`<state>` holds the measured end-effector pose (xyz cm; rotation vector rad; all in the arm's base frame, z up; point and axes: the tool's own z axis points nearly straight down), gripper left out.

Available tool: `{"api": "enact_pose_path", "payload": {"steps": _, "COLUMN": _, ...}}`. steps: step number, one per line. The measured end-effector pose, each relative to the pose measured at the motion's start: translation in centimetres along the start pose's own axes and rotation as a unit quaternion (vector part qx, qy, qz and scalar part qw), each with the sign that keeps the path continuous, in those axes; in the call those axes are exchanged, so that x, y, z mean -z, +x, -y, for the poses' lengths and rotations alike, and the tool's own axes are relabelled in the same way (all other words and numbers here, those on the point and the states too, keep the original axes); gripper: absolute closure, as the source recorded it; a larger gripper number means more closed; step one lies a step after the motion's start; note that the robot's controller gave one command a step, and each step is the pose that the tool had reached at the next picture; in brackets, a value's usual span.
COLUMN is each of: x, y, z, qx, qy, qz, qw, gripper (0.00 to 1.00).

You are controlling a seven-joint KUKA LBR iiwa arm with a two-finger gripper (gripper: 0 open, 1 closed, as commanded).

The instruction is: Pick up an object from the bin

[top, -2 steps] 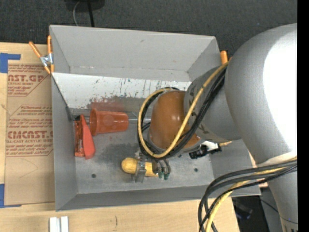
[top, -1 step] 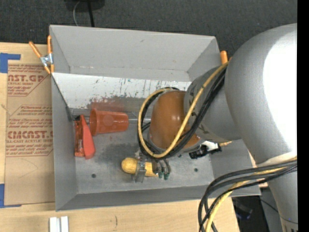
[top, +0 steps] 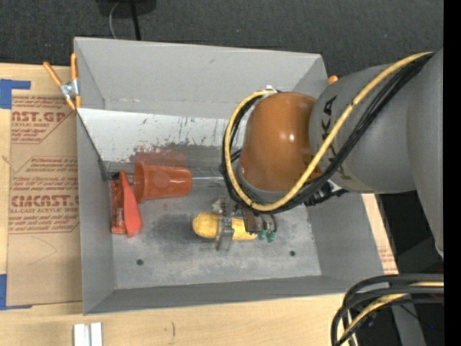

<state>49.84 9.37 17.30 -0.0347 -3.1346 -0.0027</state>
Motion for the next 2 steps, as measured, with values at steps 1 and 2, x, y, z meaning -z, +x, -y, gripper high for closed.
{"api": "enact_pose_path", "payload": {"steps": 1, "x": 0.0, "y": 0.0, "z": 0.0, "qx": 0.000, "qy": 0.000, "qz": 0.0000, "qw": 1.0000, "gripper": 1.00}}
{"api": "enact_pose_path", "payload": {"steps": 2, "x": 11.2, "y": -1.7, "z": 1.3, "qx": 0.013, "qy": 0.000, "qz": 0.0015, "qw": 0.9999, "gripper": 1.00}}
